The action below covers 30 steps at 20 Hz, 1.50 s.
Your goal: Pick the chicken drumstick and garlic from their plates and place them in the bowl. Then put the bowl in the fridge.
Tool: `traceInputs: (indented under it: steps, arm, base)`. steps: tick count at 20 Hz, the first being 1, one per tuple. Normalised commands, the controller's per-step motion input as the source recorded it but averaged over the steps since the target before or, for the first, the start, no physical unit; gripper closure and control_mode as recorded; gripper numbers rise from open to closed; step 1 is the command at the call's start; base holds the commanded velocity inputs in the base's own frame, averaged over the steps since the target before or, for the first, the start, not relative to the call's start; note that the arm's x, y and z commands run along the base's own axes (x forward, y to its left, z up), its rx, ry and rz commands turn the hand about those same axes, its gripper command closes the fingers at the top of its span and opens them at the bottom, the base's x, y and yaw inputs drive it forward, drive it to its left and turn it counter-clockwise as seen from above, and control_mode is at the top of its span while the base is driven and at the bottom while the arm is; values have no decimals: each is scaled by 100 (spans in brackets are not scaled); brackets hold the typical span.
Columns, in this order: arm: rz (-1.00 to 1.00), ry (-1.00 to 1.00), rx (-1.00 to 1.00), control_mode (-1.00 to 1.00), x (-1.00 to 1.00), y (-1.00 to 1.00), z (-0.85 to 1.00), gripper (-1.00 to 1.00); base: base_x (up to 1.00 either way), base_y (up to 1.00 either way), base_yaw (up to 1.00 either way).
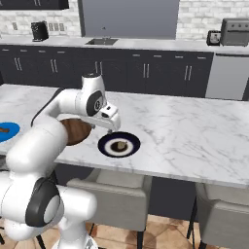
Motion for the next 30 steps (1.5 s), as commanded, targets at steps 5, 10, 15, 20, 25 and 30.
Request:
traceInputs:
  steps: [5,10,15,20,25,30]
  arm:
    - [-35,8,0,-100,24,-4,-45,-100]
    - [-8,6,0,-100,33,-14,-42,-100]
    - [-2,0,6,-100,31,-11,-37,-100]
    - [-1,-1,13,-100,26,-9,-37,-100]
    - [0,-1,5,-100,39,2,-37,-100]
    - [0,3,0,-100,37,-1,-40,-100]
  base:
    - [0,0,0]
    - [0,0,0]
    - [0,0,0]
    - [0,0,0]
    - [0,0,0]
    - [0,0,0]
